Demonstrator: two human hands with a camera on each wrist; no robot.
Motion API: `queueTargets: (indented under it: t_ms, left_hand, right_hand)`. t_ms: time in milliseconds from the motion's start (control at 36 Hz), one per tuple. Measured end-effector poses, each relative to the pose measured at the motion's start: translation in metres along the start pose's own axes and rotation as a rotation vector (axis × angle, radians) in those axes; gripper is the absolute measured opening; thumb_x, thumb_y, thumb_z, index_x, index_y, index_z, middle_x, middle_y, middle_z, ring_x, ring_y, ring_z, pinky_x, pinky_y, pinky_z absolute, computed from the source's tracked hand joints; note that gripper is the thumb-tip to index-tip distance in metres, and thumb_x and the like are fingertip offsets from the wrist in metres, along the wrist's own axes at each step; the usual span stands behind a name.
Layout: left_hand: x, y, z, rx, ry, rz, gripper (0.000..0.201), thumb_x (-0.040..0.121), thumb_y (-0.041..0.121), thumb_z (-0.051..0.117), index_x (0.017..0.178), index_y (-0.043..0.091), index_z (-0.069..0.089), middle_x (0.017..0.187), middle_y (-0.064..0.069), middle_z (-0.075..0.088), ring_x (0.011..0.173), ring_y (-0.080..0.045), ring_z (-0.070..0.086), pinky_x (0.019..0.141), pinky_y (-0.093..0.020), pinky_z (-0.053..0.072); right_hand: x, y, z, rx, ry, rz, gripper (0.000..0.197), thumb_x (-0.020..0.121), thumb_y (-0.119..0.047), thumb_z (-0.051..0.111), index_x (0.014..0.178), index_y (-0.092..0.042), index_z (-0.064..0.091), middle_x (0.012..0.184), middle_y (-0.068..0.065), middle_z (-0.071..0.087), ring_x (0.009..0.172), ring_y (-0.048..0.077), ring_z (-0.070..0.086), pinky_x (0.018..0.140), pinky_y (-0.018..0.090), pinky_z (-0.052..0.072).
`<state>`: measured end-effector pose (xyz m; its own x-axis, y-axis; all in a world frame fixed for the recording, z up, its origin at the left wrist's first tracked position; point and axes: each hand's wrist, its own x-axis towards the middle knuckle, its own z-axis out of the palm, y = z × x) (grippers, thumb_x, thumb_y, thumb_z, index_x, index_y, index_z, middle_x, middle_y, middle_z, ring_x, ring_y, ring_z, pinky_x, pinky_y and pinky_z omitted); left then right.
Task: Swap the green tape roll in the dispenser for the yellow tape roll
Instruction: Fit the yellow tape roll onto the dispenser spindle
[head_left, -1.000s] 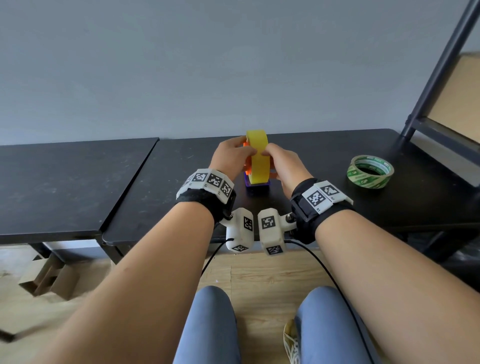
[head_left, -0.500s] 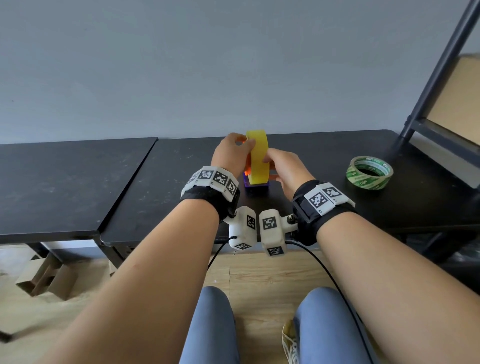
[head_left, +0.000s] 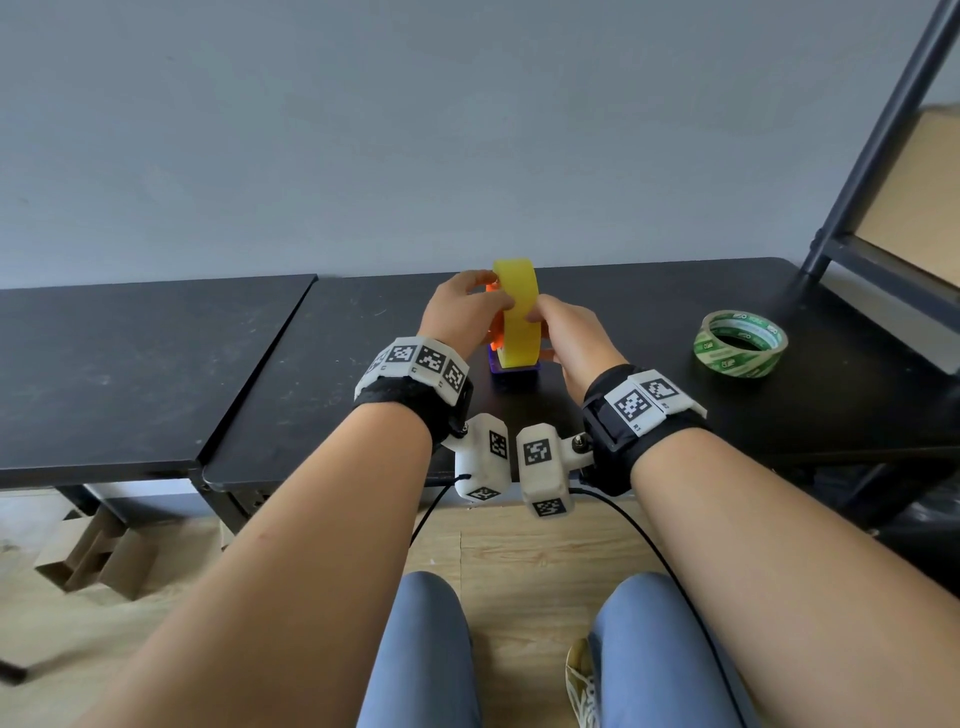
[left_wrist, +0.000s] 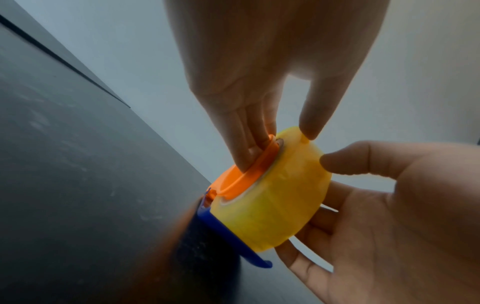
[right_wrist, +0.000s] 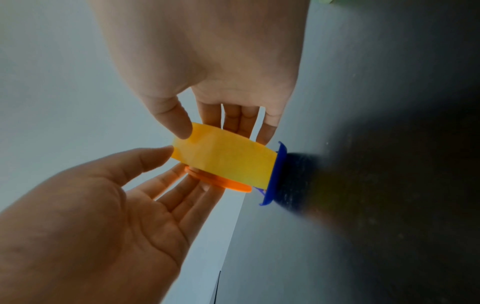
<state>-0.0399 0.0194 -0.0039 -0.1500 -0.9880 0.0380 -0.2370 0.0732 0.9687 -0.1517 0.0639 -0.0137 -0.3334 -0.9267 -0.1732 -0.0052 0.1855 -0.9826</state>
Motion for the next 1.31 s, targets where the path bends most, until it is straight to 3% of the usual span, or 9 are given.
queueTargets:
  t_ms: [278,389,528,750,833,916,1111,1222,1305]
  left_hand:
    - [0.004,-0.003,0.001,0.033,-0.001,0.034,0.05,0.089,0.024,0.064,0.137,0.014,0.055,0.13,-0.016,0.063,0.111,-0.032,0.066,0.09,-0.045,0.058]
    - [0.007,-0.002,0.002,0.052,0.027,0.052,0.046,0.091,0.026,0.061,0.135,0.013,0.057,0.125,-0.015,0.066,0.098,-0.028,0.068,0.089,-0.045,0.058]
    - [0.008,-0.002,0.004,0.107,0.06,0.065,0.044,0.09,0.036,0.059,0.129,0.015,0.062,0.125,-0.013,0.066,0.105,-0.031,0.068,0.088,-0.045,0.058]
    - [0.006,-0.001,0.004,0.152,0.046,0.08,0.044,0.091,0.043,0.054,0.126,0.017,0.065,0.12,-0.015,0.068,0.104,-0.03,0.068,0.089,-0.044,0.058]
    - [0.005,-0.002,0.002,0.104,0.028,0.072,0.038,0.09,0.041,0.058,0.114,0.014,0.069,0.103,-0.012,0.071,0.081,-0.021,0.066,0.082,-0.041,0.061]
    - [0.004,-0.003,0.002,0.068,0.014,0.044,0.063,0.075,0.048,0.068,0.129,0.015,0.062,0.121,-0.013,0.069,0.097,-0.027,0.072,0.082,-0.041,0.061]
    - [0.007,-0.002,0.001,0.072,-0.022,0.069,0.042,0.088,0.031,0.066,0.125,0.01,0.063,0.107,-0.015,0.07,0.084,-0.026,0.067,0.085,-0.048,0.059]
    - [0.01,-0.002,0.002,0.092,-0.005,0.037,0.07,0.086,0.034,0.065,0.147,0.009,0.04,0.132,-0.019,0.061,0.11,-0.035,0.065,0.088,-0.047,0.058]
    - [0.011,-0.003,0.002,0.114,-0.017,0.06,0.066,0.088,0.033,0.063,0.148,0.013,0.041,0.134,-0.022,0.059,0.112,-0.038,0.065,0.085,-0.047,0.059]
  right_hand:
    - [0.004,0.002,-0.002,-0.005,0.003,-0.02,0.029,0.062,-0.029,0.054,0.085,-0.014,0.064,0.124,0.023,0.063,0.115,0.037,0.06,0.102,0.054,0.047]
    - [0.005,0.002,-0.002,-0.013,0.001,-0.023,0.026,0.063,-0.027,0.054,0.085,-0.013,0.061,0.1,0.014,0.06,0.095,0.029,0.059,0.103,0.054,0.047]
    - [0.003,0.0,-0.001,-0.039,0.016,-0.021,0.012,0.079,-0.017,0.054,0.088,-0.011,0.059,0.096,0.011,0.054,0.09,0.026,0.055,0.082,0.039,0.047]
    - [0.001,-0.001,-0.001,-0.049,0.04,0.007,0.023,0.077,-0.015,0.054,0.098,-0.008,0.063,0.115,0.018,0.066,0.116,0.036,0.06,0.101,0.049,0.047]
    - [-0.002,-0.002,0.0,-0.035,0.036,0.009,0.02,0.078,-0.014,0.053,0.096,-0.01,0.062,0.124,0.022,0.063,0.114,0.035,0.061,0.093,0.041,0.049]
    - [-0.003,-0.002,0.0,-0.034,0.042,0.0,0.012,0.082,-0.012,0.053,0.092,-0.011,0.059,0.125,0.022,0.062,0.113,0.034,0.061,0.08,0.035,0.044]
    - [0.001,-0.001,0.0,-0.02,0.045,0.012,0.036,0.074,-0.015,0.054,0.105,0.002,0.063,0.128,0.026,0.06,0.115,0.037,0.06,0.092,0.042,0.049]
    - [-0.001,-0.003,0.001,-0.004,0.033,-0.015,0.049,0.073,-0.008,0.051,0.117,0.013,0.055,0.13,0.033,0.053,0.086,0.032,0.058,0.085,0.045,0.05]
    - [-0.002,-0.004,0.002,0.005,0.051,0.009,0.055,0.067,-0.012,0.053,0.117,0.01,0.058,0.129,0.031,0.057,0.112,0.043,0.062,0.103,0.055,0.045]
